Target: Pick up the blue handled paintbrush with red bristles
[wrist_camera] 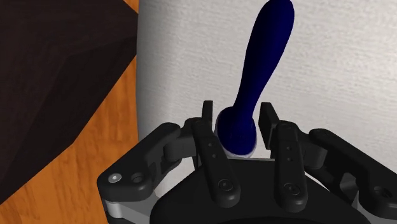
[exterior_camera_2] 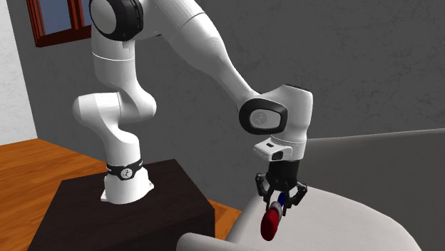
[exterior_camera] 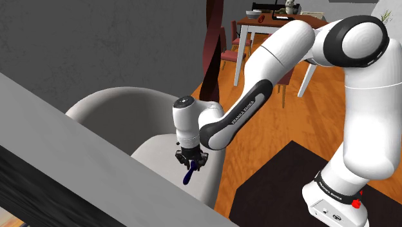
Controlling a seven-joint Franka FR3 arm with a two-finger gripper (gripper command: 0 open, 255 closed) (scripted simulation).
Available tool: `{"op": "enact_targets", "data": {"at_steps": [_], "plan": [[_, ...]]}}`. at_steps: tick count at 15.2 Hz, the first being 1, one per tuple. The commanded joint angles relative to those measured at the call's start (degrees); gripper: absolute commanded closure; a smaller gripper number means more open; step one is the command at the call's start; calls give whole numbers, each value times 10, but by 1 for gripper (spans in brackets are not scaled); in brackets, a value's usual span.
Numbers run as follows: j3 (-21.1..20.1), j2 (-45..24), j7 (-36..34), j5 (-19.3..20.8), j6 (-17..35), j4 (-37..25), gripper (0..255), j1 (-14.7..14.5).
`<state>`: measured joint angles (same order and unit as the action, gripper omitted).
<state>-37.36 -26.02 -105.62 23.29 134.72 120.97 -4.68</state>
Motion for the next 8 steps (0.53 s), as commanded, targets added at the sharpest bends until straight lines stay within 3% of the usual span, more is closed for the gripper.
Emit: {"op": "enact_targets", "data": {"at_steps": [1, 8], "plan": [[-7, 10, 6, -10, -9, 0, 255, 5], [-32, 53, 32, -49, -47, -4, 255, 25]]}}
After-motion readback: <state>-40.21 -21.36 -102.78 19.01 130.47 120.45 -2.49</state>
